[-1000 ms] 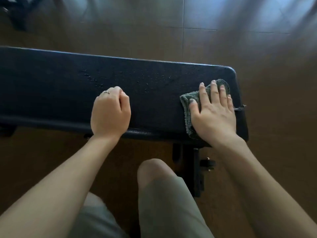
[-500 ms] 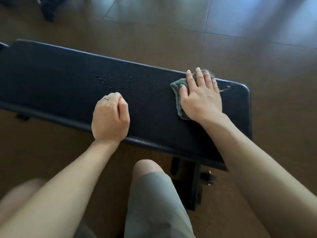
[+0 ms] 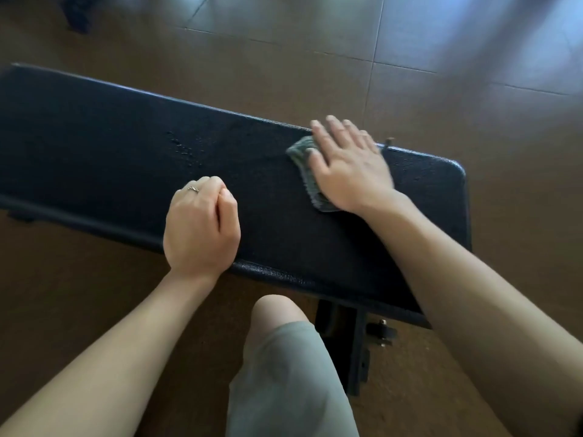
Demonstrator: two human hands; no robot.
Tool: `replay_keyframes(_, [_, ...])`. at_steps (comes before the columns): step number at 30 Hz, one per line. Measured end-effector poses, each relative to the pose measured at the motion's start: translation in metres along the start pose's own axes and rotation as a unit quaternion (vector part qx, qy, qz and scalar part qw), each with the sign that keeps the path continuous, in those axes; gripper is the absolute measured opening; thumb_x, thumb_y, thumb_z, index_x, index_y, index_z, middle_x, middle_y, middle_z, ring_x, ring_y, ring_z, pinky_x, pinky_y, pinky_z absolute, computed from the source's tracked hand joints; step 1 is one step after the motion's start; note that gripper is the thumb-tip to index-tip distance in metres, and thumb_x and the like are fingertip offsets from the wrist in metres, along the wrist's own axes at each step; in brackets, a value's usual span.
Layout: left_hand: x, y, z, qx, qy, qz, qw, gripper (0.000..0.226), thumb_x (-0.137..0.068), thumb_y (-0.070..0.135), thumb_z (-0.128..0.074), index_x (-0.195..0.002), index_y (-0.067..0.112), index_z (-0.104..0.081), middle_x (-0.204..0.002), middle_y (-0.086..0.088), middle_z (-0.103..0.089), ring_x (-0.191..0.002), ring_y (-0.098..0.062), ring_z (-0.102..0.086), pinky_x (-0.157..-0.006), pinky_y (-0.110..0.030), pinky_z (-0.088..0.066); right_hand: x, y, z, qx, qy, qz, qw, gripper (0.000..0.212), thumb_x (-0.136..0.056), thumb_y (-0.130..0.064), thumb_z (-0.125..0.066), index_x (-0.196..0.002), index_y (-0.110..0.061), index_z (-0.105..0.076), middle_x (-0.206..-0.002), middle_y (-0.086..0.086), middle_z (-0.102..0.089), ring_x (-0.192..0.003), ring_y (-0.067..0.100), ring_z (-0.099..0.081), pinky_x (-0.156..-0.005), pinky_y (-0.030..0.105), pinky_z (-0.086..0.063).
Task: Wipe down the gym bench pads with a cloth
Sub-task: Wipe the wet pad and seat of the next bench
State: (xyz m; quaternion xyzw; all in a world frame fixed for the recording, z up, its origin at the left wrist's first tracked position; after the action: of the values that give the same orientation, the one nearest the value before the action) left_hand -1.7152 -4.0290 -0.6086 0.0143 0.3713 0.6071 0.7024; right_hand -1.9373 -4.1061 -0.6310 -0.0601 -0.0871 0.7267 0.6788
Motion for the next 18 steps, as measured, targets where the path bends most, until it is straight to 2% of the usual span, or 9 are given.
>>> replay_keyframes(3, [0.001,0.003,0.000,0.006,0.009,-0.011,1.000,0.025,-0.097,0.014,-0.035,-0.072,0.017,-0.032,-0.067,0.002,-0.038,-0.063,-0.016,-0.031,-0.066,-0.029,-0.018,0.017,0.058,0.008,0.000,-0.016,-0.134,0.991,0.063,-0.105,-0.051,-0.018,-0.163,-0.028,-0.013,-0.169,0.004,-0.016,-0.156,0.023,-0.009,-0.127,0.041,-0.002])
replay_keyframes(5, [0.001,0.004,-0.001,0.009,0.006,-0.009,1.000,0.024,-0.097,0.014,-0.035,-0.073,0.018,-0.032,-0.067,0.002,-0.039,-0.063,-0.015,-0.032,-0.065,-0.029,-0.020,0.008,0.043,0.004,0.013,-0.005,-0.171,0.985,0.066,-0.104,-0.050,-0.018,-0.163,-0.020,-0.013,-0.166,0.012,-0.022,-0.153,0.030,-0.015,-0.126,0.046,-0.004])
replay_keyframes(6, [0.001,0.004,-0.001,0.010,0.005,-0.005,1.000,0.024,-0.097,0.014,-0.035,-0.073,0.018,-0.032,-0.067,0.002,-0.040,-0.064,-0.015,-0.031,-0.064,-0.030,-0.020,-0.002,0.020,0.002,0.023,0.004,-0.162,0.987,0.066,-0.104,-0.049,-0.019,-0.162,-0.016,-0.016,-0.164,0.015,-0.026,-0.151,0.033,-0.020,-0.125,0.047,-0.008])
replay_keyframes(8, [0.001,0.002,0.001,0.011,0.010,-0.007,1.000,0.024,-0.096,0.013,-0.036,-0.073,0.018,-0.032,-0.067,0.002,-0.039,-0.065,-0.013,-0.029,-0.064,-0.031,-0.020,-0.028,-0.043,-0.009,0.025,0.006,-0.082,0.996,0.066,-0.104,-0.048,-0.020,-0.161,-0.015,-0.019,-0.162,0.017,-0.028,-0.148,0.034,-0.024,-0.123,0.048,-0.012])
replay_keyframes(10, [0.001,0.000,0.003,0.012,0.024,-0.010,1.000,0.025,-0.096,0.012,-0.036,-0.072,0.017,-0.031,-0.067,0.002,-0.037,-0.065,-0.014,-0.028,-0.064,-0.031,-0.021,-0.051,-0.111,-0.021,0.010,-0.019,0.018,1.000,0.067,-0.104,-0.049,-0.019,-0.162,-0.017,-0.015,-0.167,0.016,-0.016,-0.154,0.033,-0.012,-0.125,0.047,-0.006])
replay_keyframes(12, [-0.001,-0.003,0.004,0.024,0.027,0.002,0.999,0.026,-0.097,0.012,-0.036,-0.072,0.018,-0.032,-0.067,0.002,-0.037,-0.063,-0.015,-0.031,-0.064,-0.030,-0.022,-0.062,-0.149,-0.025,0.004,-0.042,0.086,0.995,0.066,-0.105,-0.050,-0.017,-0.163,-0.019,-0.010,-0.170,0.013,-0.006,-0.157,0.030,-0.002,-0.126,0.045,0.000])
replay_keyframes(15, [-0.004,-0.005,0.008,0.038,0.006,-0.004,0.999,0.025,-0.098,0.014,-0.035,-0.073,0.017,-0.037,-0.068,0.003,-0.040,-0.064,-0.014,-0.035,-0.066,-0.029,-0.024,-0.047,-0.129,-0.022,0.002,-0.041,0.104,0.994,0.063,-0.106,-0.052,-0.017,-0.163,-0.026,-0.010,-0.172,0.004,-0.001,-0.158,0.021,0.001,-0.127,0.040,0.002])
replay_keyframes(18, [-0.009,-0.026,0.028,-0.023,-0.010,-0.065,0.998,0.025,-0.099,0.014,-0.037,-0.074,0.016,-0.042,-0.069,0.000,-0.044,-0.064,-0.018,-0.039,-0.067,-0.033,-0.027,-0.003,-0.048,-0.009,0.006,-0.001,0.017,1.000,0.063,-0.105,-0.055,-0.018,-0.163,-0.031,-0.011,-0.171,-0.001,-0.002,-0.157,0.016,0.001,-0.127,0.036,0.003])
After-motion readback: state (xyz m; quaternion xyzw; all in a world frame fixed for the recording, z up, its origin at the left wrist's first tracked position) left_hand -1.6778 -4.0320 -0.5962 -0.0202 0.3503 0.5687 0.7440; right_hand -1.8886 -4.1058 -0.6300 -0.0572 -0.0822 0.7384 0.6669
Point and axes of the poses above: each hand's wrist, its own x-axis away from the middle knuckle, its own z-axis out of the back of the hand, y = z × x, the point moved 7 cm from there along -x, towards the middle knuckle
